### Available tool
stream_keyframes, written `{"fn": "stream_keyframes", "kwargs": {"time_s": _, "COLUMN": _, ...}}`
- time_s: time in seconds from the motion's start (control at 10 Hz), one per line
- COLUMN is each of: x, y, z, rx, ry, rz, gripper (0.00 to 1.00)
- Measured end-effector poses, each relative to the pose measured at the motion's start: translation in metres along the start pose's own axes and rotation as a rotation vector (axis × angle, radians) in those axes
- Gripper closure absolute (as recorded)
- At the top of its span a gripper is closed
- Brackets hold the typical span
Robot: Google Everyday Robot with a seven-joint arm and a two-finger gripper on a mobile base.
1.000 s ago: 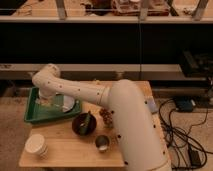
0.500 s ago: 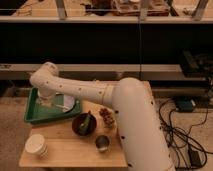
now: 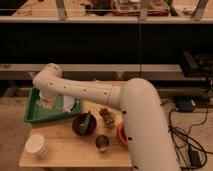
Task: Place fork in purple bowl
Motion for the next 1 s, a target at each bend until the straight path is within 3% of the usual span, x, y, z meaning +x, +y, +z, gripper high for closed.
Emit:
{"fn": "stream_keyframes", "kwargs": {"time_s": 0.5, "x": -0.005, "y": -0.005, "z": -0.014, "rx": -0.002, "ry": -0.032, "rz": 0.041, "gripper": 0.91}}
{"fn": "stream_keyframes", "kwargs": {"time_s": 0.7, "x": -0.025, "y": -0.001, "z": -0.007, "rx": 0.005, "ry": -0.037, "rz": 0.091, "gripper": 0.91}}
{"fn": "stream_keyframes", "kwargs": {"time_s": 1.0, "x": -0.057, "y": 0.002, "z": -0.014, "rx": 0.003, "ry": -0.006, "rz": 0.146, "gripper": 0.91}}
